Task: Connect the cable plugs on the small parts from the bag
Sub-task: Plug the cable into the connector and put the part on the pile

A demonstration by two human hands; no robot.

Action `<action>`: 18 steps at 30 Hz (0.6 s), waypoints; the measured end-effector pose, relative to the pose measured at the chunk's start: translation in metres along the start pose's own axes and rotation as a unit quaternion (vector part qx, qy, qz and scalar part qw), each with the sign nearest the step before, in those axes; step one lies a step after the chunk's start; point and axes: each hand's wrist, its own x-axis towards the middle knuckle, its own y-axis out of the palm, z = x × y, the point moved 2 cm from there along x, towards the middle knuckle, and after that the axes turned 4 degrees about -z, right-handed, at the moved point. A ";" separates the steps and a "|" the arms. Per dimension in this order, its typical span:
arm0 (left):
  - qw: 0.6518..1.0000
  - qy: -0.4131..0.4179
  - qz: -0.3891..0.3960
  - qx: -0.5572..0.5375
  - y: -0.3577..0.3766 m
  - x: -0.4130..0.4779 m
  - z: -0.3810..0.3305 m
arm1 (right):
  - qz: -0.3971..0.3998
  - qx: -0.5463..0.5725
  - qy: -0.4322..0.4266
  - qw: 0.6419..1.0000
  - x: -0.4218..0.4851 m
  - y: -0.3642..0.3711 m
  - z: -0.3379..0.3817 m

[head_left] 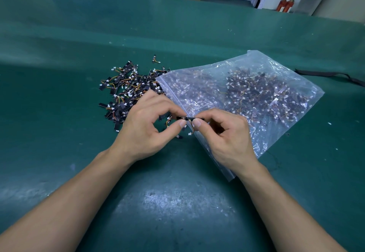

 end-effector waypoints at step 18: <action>0.999 -0.016 0.023 -0.016 0.002 -0.002 0.003 | 0.009 0.042 0.059 0.997 -0.001 0.003 0.000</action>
